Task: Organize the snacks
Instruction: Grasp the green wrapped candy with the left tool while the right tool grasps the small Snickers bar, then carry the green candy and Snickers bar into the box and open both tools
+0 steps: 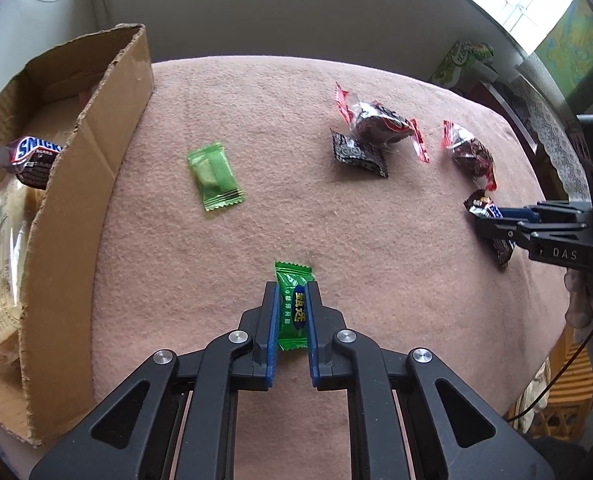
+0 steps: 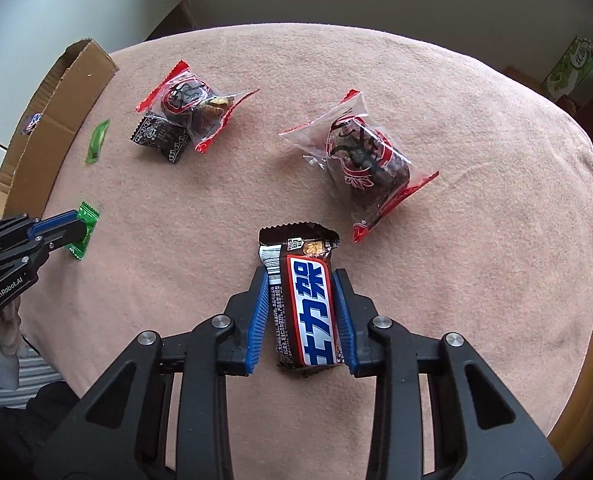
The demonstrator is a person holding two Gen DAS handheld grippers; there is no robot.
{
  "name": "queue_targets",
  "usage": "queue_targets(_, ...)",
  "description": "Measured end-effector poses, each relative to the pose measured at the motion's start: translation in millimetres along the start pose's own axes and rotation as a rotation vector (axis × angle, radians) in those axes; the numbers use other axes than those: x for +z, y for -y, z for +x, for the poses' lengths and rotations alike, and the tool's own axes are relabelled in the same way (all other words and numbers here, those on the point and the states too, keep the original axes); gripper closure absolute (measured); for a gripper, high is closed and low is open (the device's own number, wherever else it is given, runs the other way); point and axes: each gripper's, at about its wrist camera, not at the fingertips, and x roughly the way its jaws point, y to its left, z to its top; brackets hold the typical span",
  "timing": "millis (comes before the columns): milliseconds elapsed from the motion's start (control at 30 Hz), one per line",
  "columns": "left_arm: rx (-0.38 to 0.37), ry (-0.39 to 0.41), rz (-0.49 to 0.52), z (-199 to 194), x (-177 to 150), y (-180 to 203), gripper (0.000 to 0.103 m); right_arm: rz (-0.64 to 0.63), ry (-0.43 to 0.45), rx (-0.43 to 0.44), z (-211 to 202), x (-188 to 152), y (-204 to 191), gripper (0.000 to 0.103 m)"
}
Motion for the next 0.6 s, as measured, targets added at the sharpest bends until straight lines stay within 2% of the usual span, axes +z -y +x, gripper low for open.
queue_targets(67, -0.004, -0.005, -0.013, 2, 2, 1, 0.088, 0.002, -0.003, 0.000, -1, 1, 1, 0.071)
queue_targets(133, -0.016, -0.026, -0.012, 9, 7, 7, 0.075, -0.001, -0.006, -0.001, -2, -1, 3, 0.071)
queue_targets(167, -0.016, -0.019, 0.001, 8, 7, 9, 0.073, -0.004, -0.006, -0.003, -3, -2, 5, 0.071)
queue_targets(267, 0.043, -0.017, 0.086, 11, 4, 22, 0.074, -0.012, -0.009, -0.009, -2, -1, 5, 0.071)
queue_targets(300, 0.076, -0.012, 0.121, 11, 3, 26, 0.081, -0.014, -0.010, -0.011, 0, 0, 2, 0.071)
queue_targets(367, 0.101, -0.002, 0.162, 11, 0, 30, 0.083, -0.013, -0.009, -0.013, 2, 1, -2, 0.071)
queue_targets(600, 0.053, 0.027, 0.039, -1, 1, 9, 0.085, -0.009, 0.019, 0.026, -11, -2, -6, 0.071)
